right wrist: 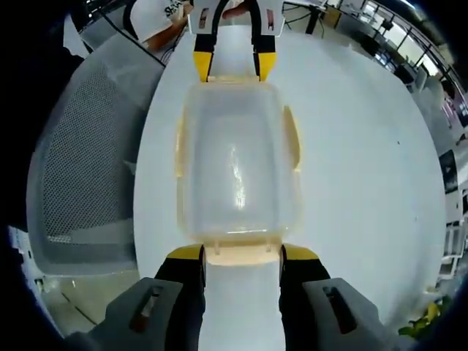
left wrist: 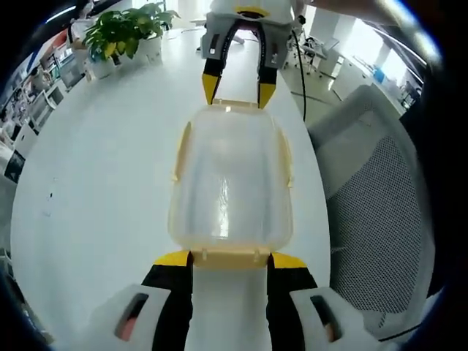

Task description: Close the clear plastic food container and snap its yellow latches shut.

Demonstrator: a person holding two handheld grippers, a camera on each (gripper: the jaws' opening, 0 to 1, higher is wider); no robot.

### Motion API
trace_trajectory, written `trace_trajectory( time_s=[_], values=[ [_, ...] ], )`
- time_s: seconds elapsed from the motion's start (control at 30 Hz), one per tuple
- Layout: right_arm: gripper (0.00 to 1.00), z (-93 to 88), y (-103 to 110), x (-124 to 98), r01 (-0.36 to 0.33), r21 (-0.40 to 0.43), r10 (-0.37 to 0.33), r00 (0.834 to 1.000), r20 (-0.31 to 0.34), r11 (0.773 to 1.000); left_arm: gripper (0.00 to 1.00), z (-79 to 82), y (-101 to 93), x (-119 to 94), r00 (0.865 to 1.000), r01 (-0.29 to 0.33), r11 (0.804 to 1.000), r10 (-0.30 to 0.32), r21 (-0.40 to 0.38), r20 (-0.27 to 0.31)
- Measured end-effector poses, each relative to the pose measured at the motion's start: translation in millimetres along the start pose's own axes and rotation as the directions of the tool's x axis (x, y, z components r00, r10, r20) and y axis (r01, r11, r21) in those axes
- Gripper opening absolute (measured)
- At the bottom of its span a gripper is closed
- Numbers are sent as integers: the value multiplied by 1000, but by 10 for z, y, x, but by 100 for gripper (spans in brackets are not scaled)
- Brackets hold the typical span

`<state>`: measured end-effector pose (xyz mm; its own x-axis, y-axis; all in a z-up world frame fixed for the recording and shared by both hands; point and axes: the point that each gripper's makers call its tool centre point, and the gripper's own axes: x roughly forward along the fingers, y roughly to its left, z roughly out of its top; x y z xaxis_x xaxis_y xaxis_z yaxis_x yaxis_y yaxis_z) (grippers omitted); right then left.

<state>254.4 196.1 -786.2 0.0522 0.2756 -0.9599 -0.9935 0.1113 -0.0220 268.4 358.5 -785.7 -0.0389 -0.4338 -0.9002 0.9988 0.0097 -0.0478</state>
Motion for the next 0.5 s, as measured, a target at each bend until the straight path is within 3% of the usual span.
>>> trace_trajectory(
  time_s=[0.33, 0.5],
  values=[
    [36, -38, 0, 24, 5, 15, -6, 1000, 14, 1000, 34, 9, 12, 39, 1000, -4, 1000, 4, 5, 14],
    [36, -82, -36, -59, 16, 13, -16, 1000, 19, 1000, 34, 92, 14, -18, 999, -14, 1000, 13, 6, 33]
  ],
)
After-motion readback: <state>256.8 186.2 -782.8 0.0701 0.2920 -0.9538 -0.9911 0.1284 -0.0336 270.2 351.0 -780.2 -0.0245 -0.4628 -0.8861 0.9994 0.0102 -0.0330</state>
